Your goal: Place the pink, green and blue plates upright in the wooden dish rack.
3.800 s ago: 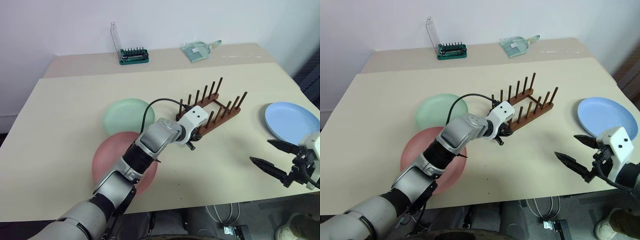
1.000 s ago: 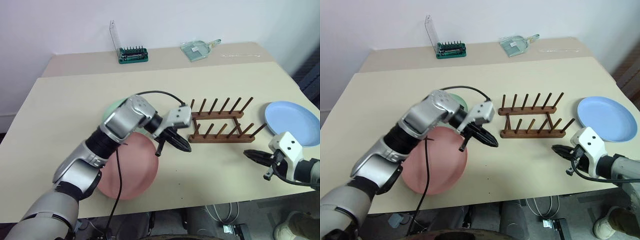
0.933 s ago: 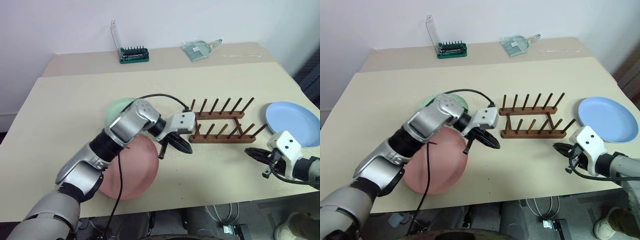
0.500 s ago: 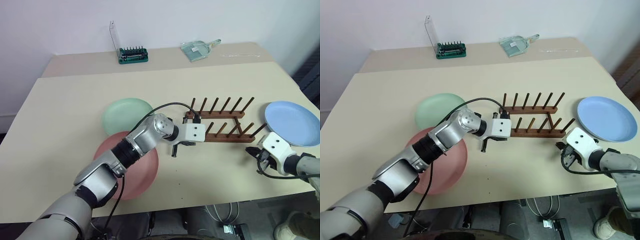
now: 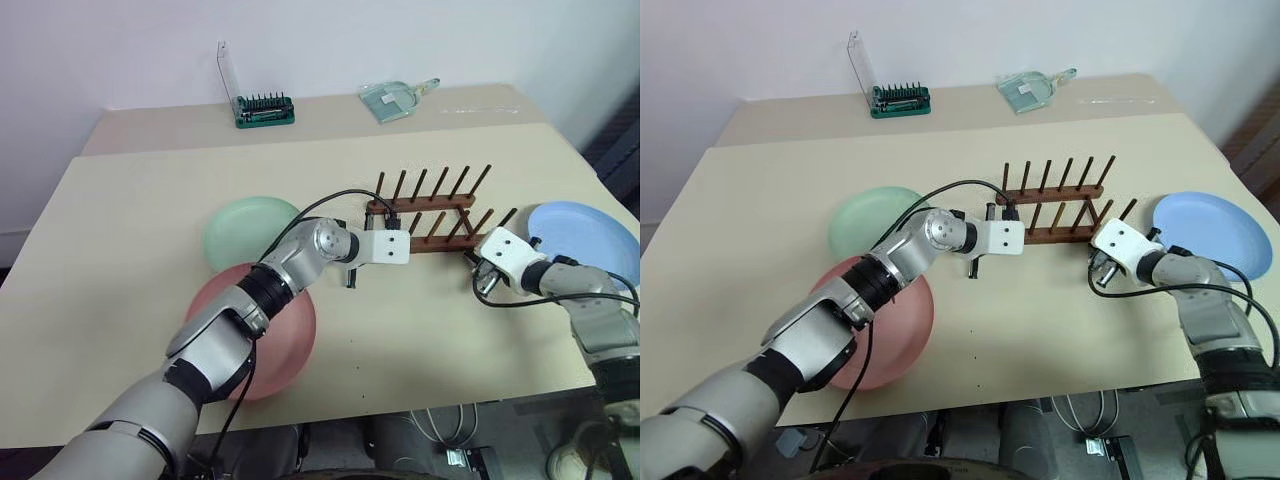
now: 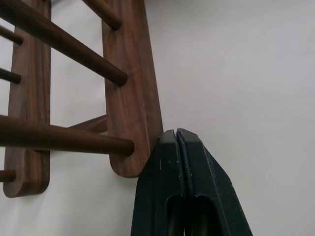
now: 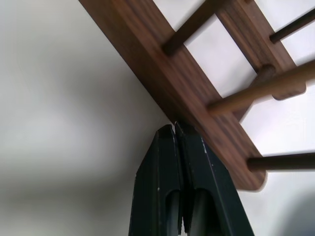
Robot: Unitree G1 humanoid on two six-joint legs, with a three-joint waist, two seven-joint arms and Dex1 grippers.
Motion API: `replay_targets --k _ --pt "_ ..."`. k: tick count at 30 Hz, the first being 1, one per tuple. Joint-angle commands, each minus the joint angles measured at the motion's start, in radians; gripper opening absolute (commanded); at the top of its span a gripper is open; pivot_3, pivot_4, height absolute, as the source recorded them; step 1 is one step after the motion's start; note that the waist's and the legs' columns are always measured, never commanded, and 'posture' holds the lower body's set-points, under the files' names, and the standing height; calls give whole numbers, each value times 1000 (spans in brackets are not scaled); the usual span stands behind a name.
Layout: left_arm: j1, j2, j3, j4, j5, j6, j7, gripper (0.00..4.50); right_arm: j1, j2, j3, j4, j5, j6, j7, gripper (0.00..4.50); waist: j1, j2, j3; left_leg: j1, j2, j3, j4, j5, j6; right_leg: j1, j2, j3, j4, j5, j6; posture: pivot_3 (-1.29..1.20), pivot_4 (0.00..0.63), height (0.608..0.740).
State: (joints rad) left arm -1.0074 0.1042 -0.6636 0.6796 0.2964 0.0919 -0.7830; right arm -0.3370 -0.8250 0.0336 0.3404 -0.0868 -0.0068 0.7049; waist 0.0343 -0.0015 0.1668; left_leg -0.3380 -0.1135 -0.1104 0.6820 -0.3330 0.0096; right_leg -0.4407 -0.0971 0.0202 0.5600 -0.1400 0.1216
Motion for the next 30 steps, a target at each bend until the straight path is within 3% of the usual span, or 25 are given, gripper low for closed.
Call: replay_targets --k 1,10,17,21,27,30 --pt "-35 -8 35 78 23 -26 24 0 -64 7 13 104 -41 -83 -31 28 0 0 0 0 0 0 0 0 0 0 0 0 0 0 0 0 150 740" --pt "-109 -13 83 244 47 -120 64 0 -96 23 19 173 -42 -153 -22 28 -13 0 0 0 0 0 0 0 0 0 0 0 0 0 0 0 150 740" --pt "-81 -14 143 175 0 -88 -15 0 -63 13 -2 143 0 -135 33 28 -21 0 0 0 0 -1 0 0 0 0 0 0 0 0 0 0 150 740" --pt "-73 15 255 57 -133 54 -164 0 40 0 -88 -74 180 -4 159 28 -23 0 0 -1 0 -2 0 0 0 -1 0 0 1 0 1 0 150 740" --pt "-113 107 425 -124 -374 300 -408 0 127 -24 -231 -310 360 218 201 28 -27 1 0 -2 0 -1 0 -2 4 -3 0 0 2 1 1 0 150 740" --pt "-166 187 440 -71 -350 278 -408 0 165 -33 -300 -421 448 324 211 28 -24 1 0 -2 0 -2 0 -2 4 -3 0 0 2 1 0 0 150 740"
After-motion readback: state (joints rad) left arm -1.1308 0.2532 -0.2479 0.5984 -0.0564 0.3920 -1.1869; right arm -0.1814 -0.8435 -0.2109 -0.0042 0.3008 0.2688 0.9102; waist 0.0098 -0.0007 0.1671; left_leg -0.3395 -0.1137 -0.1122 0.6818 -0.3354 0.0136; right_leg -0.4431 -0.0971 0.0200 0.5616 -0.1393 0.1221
